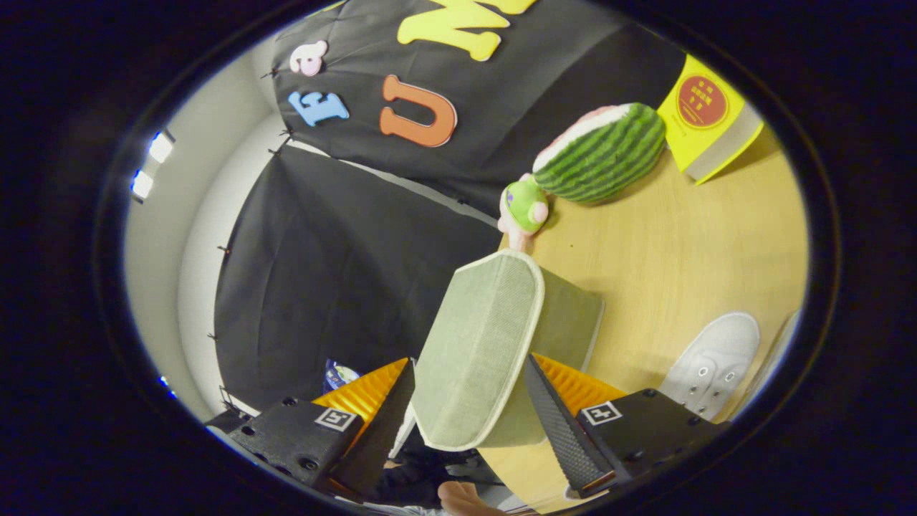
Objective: Open the storage box then place both shoes into the box .Put the left shoe in first, then the right shoe, with the right side of both shoes facing outward in a uniform manner.
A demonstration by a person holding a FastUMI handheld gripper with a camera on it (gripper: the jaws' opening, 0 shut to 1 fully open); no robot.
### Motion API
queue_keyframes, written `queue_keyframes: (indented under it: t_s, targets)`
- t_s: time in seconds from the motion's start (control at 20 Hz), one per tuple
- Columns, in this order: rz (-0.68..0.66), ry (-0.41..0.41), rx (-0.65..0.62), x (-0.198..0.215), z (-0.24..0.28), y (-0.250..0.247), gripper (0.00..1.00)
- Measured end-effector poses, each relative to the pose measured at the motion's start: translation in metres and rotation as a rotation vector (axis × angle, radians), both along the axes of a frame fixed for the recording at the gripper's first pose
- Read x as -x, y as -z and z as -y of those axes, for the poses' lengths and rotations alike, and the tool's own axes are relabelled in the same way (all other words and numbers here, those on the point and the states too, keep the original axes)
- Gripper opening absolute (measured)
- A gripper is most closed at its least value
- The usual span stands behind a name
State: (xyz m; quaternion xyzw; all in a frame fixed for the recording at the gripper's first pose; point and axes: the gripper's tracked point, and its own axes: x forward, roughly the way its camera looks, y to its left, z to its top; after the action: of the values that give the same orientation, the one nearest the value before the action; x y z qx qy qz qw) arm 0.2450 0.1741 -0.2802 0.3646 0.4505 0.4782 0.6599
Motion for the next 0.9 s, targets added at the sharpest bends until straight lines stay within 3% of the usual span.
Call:
queue_keyframes:
  t_s: [0.15,0.55,0.7,0.9]
  targets:
    - [-0.082,-0.059,-0.019,-0.007,-0.022,0.018,0.98]
    - [-0.096,-0.189,-0.028,0.009,-0.058,0.025,0.98]
    - [-0.067,-0.154,-0.004,0.007,-0.058,0.031,0.8]
    - [-0.038,-0.098,-0.005,0.004,-0.045,0.022,0.44]
